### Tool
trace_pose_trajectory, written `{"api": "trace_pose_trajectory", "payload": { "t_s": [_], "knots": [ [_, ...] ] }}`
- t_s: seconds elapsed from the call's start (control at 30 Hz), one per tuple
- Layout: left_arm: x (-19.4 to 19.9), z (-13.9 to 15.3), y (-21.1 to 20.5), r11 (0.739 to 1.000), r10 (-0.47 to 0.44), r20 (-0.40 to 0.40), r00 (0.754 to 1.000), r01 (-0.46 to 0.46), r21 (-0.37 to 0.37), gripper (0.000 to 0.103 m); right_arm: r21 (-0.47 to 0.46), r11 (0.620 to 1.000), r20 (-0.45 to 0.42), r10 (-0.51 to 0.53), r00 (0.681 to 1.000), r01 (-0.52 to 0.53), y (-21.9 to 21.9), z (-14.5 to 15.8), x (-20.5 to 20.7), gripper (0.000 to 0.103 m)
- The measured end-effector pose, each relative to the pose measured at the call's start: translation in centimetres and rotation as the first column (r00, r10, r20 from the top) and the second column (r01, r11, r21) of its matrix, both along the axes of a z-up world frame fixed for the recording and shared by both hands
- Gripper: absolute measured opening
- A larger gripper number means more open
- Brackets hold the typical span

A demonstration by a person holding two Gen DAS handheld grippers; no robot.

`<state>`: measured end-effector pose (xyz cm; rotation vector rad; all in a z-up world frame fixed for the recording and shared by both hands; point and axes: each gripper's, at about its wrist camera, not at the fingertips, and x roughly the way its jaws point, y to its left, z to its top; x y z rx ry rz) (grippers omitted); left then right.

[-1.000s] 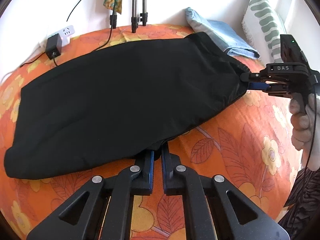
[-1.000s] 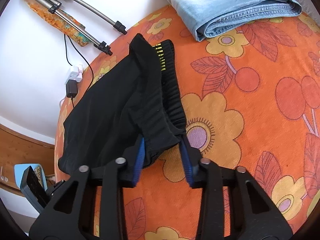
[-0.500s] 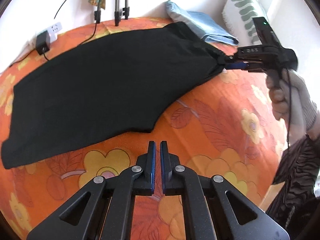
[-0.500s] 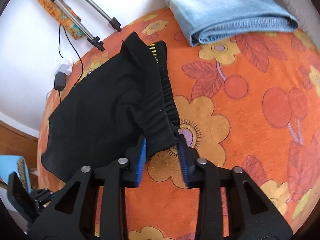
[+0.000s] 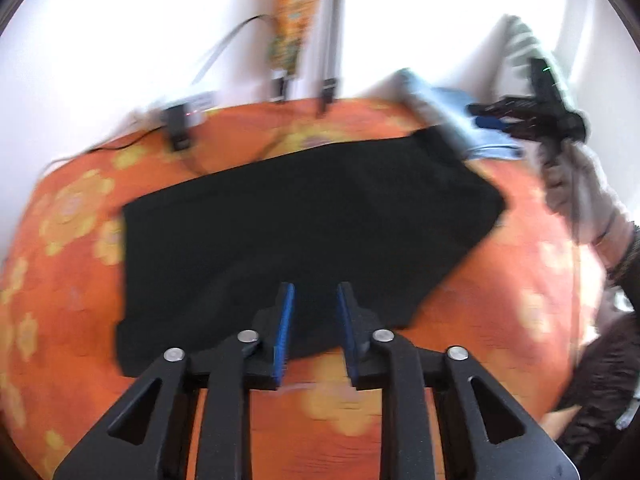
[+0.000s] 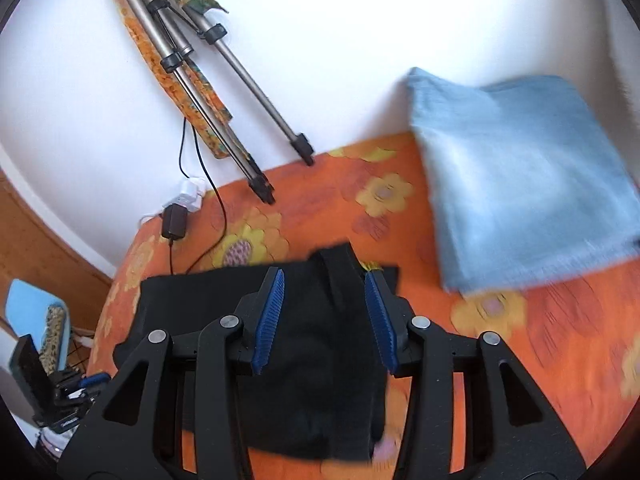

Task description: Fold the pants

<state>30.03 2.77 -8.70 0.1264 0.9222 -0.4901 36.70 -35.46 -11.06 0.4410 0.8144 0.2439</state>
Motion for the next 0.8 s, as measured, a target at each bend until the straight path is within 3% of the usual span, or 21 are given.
{"api": "trace_pose_trajectory", "payload": {
  "t_s": [0.07, 0.2, 0.33, 0.4, 0.7, 0.8],
  "knots": [
    [1.4, -1.2, 1.1, 0.999, 0.044, -0.057, 0.997, -0.045, -0.018, 0.021, -0.031, 0.999, -0.022, 0.036, 0.999, -0.037, 0.5, -1.1, 1.8, 0.044],
    [3.3, -3.8, 2.9, 0.993, 0.109, -0.094, 0.99, -0.103, 0.062, 0.021, -0.073, 0.995, -0.047, 0.058, 0.997, -0.061, 1.0, -3.6, 4.5, 0.044],
    [4.3, -5.2, 4.3, 0.984, 0.16, -0.116, 0.98, -0.149, 0.093, 0.021, 0.022, 0.999, -0.085, 0.034, 0.996, -0.032, 0.1, -6.0, 6.4, 0.044],
    [4.6, -5.2, 4.7, 0.982, 0.165, -0.098, 0.981, -0.154, 0.107, 0.021, 0.02, 1.0, -0.123, 0.027, 0.992, -0.025, -0.1, -6.8, 7.0, 0.025],
    [5.0, -5.4, 4.8, 0.983, 0.157, -0.084, 0.984, -0.148, 0.11, 0.023, 0.233, 0.972, -0.109, -0.011, 0.994, 0.037, -3.5, -5.1, 5.1, 0.023],
    [4.8, -5.4, 4.9, 0.982, 0.161, -0.081, 0.984, -0.152, 0.108, 0.024, 0.314, 0.944, -0.172, -0.05, 0.984, 0.103, -5.2, -5.0, 3.7, 0.022]
  ]
}}
